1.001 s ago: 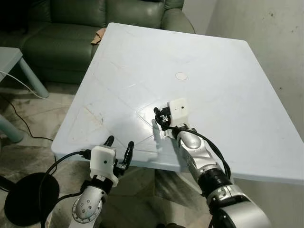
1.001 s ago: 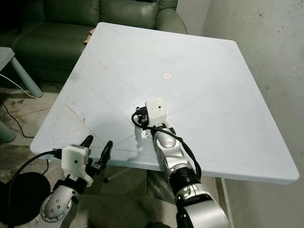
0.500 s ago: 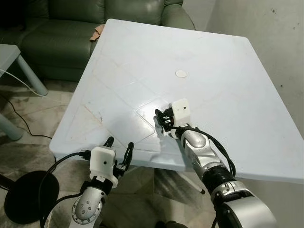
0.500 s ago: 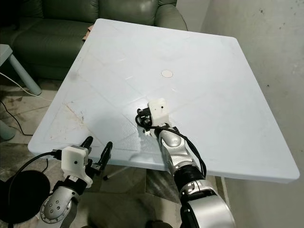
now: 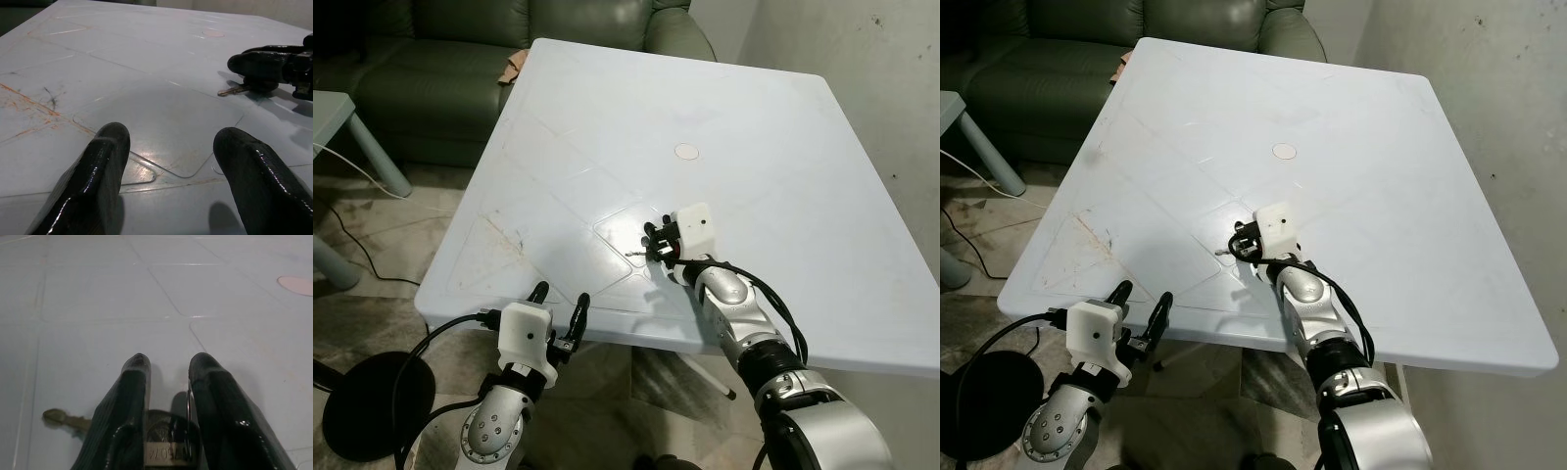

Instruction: Hang keys on a hook

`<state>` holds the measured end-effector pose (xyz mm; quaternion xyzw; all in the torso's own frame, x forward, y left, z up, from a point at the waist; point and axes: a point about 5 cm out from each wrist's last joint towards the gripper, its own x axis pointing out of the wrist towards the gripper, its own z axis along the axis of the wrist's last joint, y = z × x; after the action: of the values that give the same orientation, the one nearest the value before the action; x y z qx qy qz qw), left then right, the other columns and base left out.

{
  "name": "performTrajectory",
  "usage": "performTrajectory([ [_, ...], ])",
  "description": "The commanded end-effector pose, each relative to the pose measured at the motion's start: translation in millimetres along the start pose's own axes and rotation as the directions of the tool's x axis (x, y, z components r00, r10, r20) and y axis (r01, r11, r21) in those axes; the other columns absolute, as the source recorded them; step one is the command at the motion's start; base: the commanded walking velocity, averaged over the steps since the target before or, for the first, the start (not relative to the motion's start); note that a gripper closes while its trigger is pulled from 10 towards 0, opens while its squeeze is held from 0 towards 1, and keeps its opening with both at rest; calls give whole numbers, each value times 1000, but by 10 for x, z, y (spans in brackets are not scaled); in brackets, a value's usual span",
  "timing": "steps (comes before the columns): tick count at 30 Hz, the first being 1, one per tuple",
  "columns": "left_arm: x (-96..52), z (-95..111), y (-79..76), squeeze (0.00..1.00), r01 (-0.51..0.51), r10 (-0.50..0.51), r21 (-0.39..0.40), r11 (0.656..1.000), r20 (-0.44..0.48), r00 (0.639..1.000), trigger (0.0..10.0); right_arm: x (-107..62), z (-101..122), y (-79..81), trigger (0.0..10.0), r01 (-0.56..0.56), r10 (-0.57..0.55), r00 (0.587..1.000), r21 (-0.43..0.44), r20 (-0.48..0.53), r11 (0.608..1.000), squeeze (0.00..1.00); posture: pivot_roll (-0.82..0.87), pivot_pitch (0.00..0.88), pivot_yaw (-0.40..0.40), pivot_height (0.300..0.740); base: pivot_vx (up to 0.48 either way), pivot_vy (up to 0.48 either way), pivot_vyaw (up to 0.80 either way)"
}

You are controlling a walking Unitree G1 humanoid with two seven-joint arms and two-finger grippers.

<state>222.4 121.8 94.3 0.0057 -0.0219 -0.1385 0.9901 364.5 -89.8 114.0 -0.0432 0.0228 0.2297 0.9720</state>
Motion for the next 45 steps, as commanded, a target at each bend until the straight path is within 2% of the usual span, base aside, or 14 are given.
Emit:
performTrajectory([
  [1, -16, 8, -7, 0, 1, -1, 3, 1000, -6, 1000, 10000, -52, -76, -49, 10000, -6, 6, 1000, 16, -20, 1000, 0, 2, 175, -76, 740, 0, 0, 0],
  [12, -14, 6, -5, 0, 3, -3, 3, 1000, -8, 1000, 10000, -116, -76, -212, 10000, 10, -9, 1000, 35, -12, 999, 0, -4, 173, -74, 740, 0, 0, 0],
  [18, -19, 0, -13, 0, 3, -3, 1, 1000, -10, 1000, 10000, -149, -5, -278, 10000, 27, -29, 999, 53, 39, 998, 0, -4, 171, -76, 740, 0, 0, 0],
  [26, -17, -1, -13, 0, 2, -2, 1, 1000, -9, 1000, 10000, -164, 31, -256, 10000, 18, -25, 997, 109, 67, 994, 0, -7, 168, -79, 740, 0, 0, 0],
  [27, -5, 2, -21, 0, 6, -6, 0, 1000, -6, 1000, 10000, -190, 34, -195, 10000, -17, 4, 996, 149, 84, 989, 0, -9, 166, -80, 740, 0, 0, 0],
  [29, 0, -3, -25, 0, 9, -9, 0, 1000, -6, 1000, 10000, -214, 30, -160, 10000, -55, 39, 995, 177, 95, 983, 0, -14, 159, -77, 740, 0, 0, 0],
  [40, 20, -2, -18, 0, 14, -14, 1, 1000, -4, 1000, 10000, -333, 51, -350, 10000, 65, -77, 994, 153, 77, 986, 0, -25, 155, -76, 740, 0, 0, 0],
  [45, 34, -2, -27, 0, 14, -14, -5, 1000, -3, 1000, 10000, -367, 116, -433, 10000, 78, -103, 988, 202, 114, 976, 0, -31, 156, -76, 740, 0, 0, 0],
])
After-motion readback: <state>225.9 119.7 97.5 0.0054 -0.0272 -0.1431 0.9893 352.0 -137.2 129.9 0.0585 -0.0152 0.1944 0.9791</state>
